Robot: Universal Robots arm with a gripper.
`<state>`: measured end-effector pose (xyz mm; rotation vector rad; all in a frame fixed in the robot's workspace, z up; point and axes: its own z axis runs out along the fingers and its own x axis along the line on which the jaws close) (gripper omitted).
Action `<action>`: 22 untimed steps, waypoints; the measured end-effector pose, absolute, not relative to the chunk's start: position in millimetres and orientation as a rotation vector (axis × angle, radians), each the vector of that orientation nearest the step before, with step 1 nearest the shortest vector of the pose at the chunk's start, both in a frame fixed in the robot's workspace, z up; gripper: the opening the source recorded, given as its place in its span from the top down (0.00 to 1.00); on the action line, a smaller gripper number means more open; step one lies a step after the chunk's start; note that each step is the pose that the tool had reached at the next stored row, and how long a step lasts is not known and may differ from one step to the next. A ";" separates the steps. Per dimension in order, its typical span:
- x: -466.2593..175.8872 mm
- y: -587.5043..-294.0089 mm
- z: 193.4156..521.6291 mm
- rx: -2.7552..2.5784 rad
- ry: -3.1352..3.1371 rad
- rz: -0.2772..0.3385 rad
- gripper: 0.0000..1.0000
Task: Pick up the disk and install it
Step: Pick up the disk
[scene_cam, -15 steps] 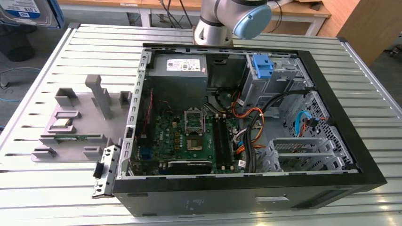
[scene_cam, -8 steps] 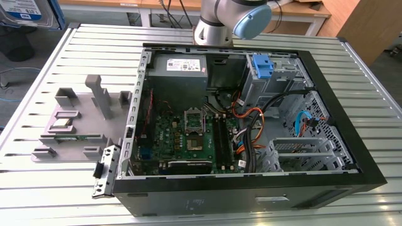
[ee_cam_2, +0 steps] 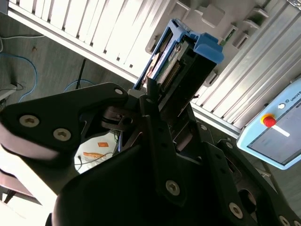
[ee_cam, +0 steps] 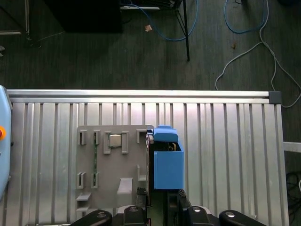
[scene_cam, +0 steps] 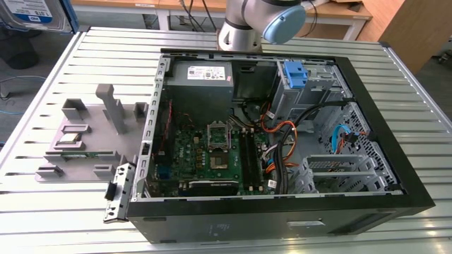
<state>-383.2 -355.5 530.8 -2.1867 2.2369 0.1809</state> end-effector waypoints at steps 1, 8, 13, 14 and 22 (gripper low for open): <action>-381.8 -355.5 530.7 -2.187 2.237 0.181 0.65; -371.4 -355.5 530.8 -2.187 2.237 0.181 0.65; -364.3 -355.5 530.7 -2.187 2.237 0.181 0.65; -362.9 -355.5 530.8 -2.187 2.237 0.181 0.65; -355.9 -355.5 530.7 -2.187 2.237 0.181 0.65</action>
